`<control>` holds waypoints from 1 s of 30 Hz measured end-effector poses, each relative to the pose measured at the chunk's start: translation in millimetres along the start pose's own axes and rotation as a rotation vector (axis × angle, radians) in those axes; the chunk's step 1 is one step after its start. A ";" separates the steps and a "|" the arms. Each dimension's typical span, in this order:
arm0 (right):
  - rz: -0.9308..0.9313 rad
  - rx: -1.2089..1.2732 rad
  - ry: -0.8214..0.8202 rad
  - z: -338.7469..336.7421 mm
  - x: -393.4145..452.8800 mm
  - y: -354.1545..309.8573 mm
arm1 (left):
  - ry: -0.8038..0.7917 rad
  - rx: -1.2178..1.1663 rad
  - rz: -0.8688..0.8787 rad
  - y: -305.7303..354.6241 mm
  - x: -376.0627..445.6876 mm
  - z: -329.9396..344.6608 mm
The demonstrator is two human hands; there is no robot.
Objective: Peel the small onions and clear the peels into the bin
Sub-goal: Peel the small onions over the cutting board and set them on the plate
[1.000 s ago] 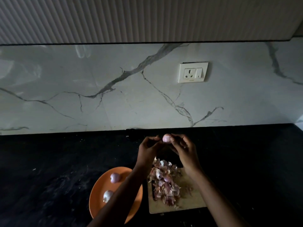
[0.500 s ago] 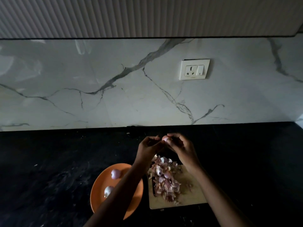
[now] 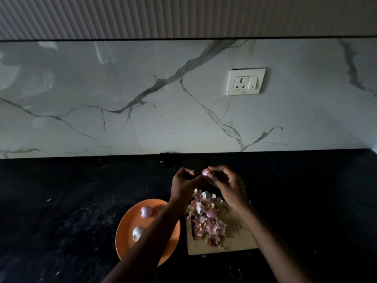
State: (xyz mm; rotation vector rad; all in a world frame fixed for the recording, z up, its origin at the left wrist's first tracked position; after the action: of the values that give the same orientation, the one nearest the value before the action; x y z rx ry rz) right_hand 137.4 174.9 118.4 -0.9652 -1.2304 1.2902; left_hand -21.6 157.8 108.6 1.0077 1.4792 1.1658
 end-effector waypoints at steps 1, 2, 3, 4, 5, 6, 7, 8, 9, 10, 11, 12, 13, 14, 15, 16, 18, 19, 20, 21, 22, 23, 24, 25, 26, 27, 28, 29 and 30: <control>-0.003 -0.009 -0.004 0.6 -0.9 -0.3 | 0.014 0.034 0.002 -0.4 0.2 -0.5; -0.004 -0.027 -0.004 0.2 -2.3 0.1 | 0.030 0.079 0.004 -1.4 0.7 -1.5; -0.005 -0.041 -0.002 0.4 -3.5 -0.1 | 0.045 0.124 0.007 -2.5 1.3 -2.1; -0.007 -0.050 -0.003 1.0 -4.6 -1.5 | 0.056 0.165 0.007 -4.2 2.1 -2.7; -0.011 -0.052 -0.005 1.0 -4.9 -1.5 | 0.066 0.193 0.006 -4.9 1.9 -3.0; -0.016 -0.048 -0.007 1.3 -5.5 -1.6 | 0.076 0.210 0.007 -5.2 1.8 -3.3; -0.016 -0.038 -0.004 1.1 -6.2 -0.8 | 0.085 0.226 0.010 -5.0 1.8 -3.5; -0.011 -0.021 0.001 0.5 -7.2 -0.4 | 0.090 0.242 0.017 -4.3 1.4 -3.7; -0.006 0.001 0.001 -0.3 -7.9 0.8 | 0.091 0.254 0.023 -4.0 1.1 -3.8; 0.003 0.019 0.001 -1.4 -8.5 1.9 | 0.083 0.250 0.028 -3.5 0.4 -3.7; 0.015 0.030 0.001 -2.5 -8.5 3.6 | 0.073 0.237 0.024 -2.0 -0.4 -3.4; 0.025 0.036 0.003 -3.3 -8.6 4.6 | 0.067 0.228 0.015 -0.6 -1.2 -3.4; 0.031 0.054 0.006 -3.4 -8.9 4.4 | 0.063 0.223 0.008 0.0 -0.9 -3.4; 0.036 0.085 0.007 -2.8 -9.0 3.6 | 0.060 0.212 0.002 0.3 -0.7 -2.9; 0.047 0.129 0.011 -2.2 -8.7 3.8 | 0.057 0.193 -0.007 1.4 -0.9 -1.9; 0.058 0.177 0.013 -1.6 -8.6 3.7 | 0.057 0.172 -0.010 2.4 -1.1 -1.0; 0.080 0.287 0.022 0.6 -9.0 4.3 | 0.051 0.123 -0.009 2.2 -0.4 -0.3; 0.089 0.338 0.027 1.9 -9.7 4.2 | 0.044 0.092 -0.012 2.0 -0.8 0.4; 0.099 0.381 0.031 3.0 -10.5 3.2 | 0.030 0.048 -0.015 2.9 -2.4 0.8; 0.117 0.417 0.038 4.1 -10.7 3.1 | 0.015 0.003 -0.023 3.4 -3.4 1.9; 0.135 0.458 0.043 5.1 -11.1 3.1 | 0.002 -0.044 -0.032 3.6 -4.1 2.8; 0.154 0.501 0.052 6.3 -10.8 3.2 | -0.010 -0.079 -0.042 3.9 -3.9 3.9; 0.171 0.540 0.063 7.5 -10.4 2.9 | -0.015 -0.107 -0.052 5.2 -4.1 5.1; 0.184 0.571 0.072 8.1 -9.5 3.1 | -0.010 -0.114 -0.061 6.4 -3.5 5.7; 0.191 0.595 0.080 8.3 -9.0 3.4 | -0.002 -0.116 -0.065 6.3 -2.6 5.6; 0.190 0.618 0.086 8.2 -8.4 3.3 | 0.010 -0.104 -0.066 6.4 -1.6 4.6; 0.182 0.641 0.090 7.1 -8.3 2.2 | 0.021 -0.118 -0.078 5.6 -1.0 2.8; 0.169 0.661 0.097 4.8 -8.2 0.9 | 0.035 -0.119 -0.095 4.0 -0.7 -0.8; 0.154 0.666 0.106 1.9 -8.0 -1.0 | 0.051 -0.113 -0.107 2.4 -1.1 -5.5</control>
State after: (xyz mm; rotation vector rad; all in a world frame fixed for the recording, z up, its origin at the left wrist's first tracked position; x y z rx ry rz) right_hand 136.6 166.7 118.8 -0.6320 -0.5768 1.6018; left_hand -26.7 156.2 111.6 0.8178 1.4713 1.1921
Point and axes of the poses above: each hand's wrist, its own x-axis towards the middle knuckle, its own z-axis out of the palm, y = z × x, the point moved 4 cm from there along x, towards the middle knuckle, and after that the axes turned 15 degrees about x, right-handed, at the moved point
